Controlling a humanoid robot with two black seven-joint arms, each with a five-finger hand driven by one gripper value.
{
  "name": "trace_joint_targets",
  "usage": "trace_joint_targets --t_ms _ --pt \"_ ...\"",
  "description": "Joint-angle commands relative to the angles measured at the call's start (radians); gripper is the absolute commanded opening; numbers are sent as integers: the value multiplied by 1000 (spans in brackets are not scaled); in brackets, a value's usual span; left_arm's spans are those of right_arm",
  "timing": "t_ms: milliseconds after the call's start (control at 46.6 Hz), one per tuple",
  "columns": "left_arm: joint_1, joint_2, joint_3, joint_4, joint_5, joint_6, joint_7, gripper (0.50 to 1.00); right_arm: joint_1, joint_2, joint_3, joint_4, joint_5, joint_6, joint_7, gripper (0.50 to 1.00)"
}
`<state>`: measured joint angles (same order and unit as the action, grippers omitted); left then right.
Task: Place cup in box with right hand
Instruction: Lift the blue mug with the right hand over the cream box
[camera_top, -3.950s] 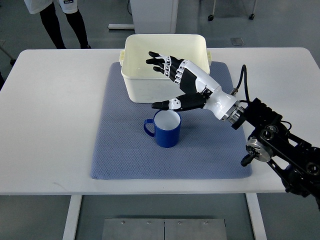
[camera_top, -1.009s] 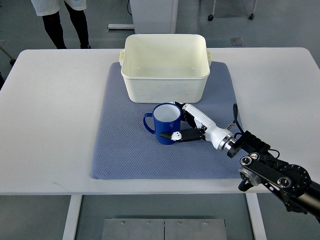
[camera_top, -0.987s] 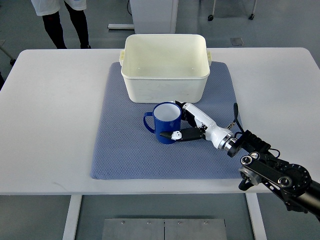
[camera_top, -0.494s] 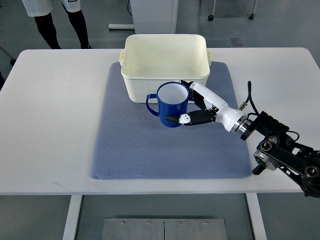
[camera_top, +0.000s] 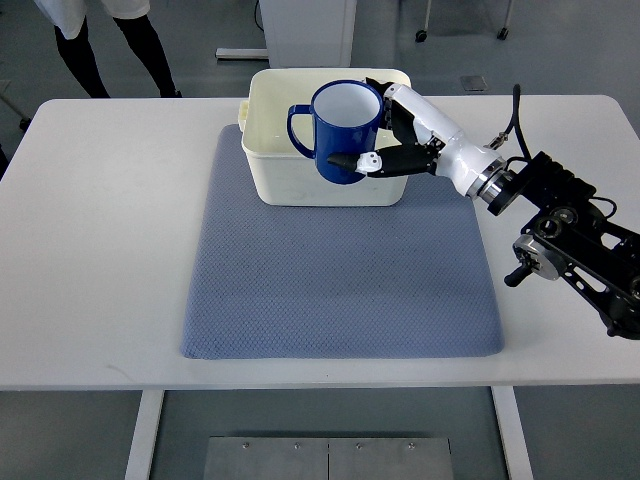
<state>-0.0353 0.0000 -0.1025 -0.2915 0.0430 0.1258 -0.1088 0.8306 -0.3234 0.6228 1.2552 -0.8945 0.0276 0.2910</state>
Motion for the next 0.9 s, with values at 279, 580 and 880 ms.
trace_joint_targets --t_ms 279,580,880 --pt "0 0 0 0 0 0 0 1000 96 112 2 -189 34 -20 -24 500" --pt "0 0 1 0 0 0 0 1000 136 227 2 -332 34 -44 -32 500" --pt "0 0 0 0 0 0 0 1000 157 291 2 -447 34 -61 -23 500"
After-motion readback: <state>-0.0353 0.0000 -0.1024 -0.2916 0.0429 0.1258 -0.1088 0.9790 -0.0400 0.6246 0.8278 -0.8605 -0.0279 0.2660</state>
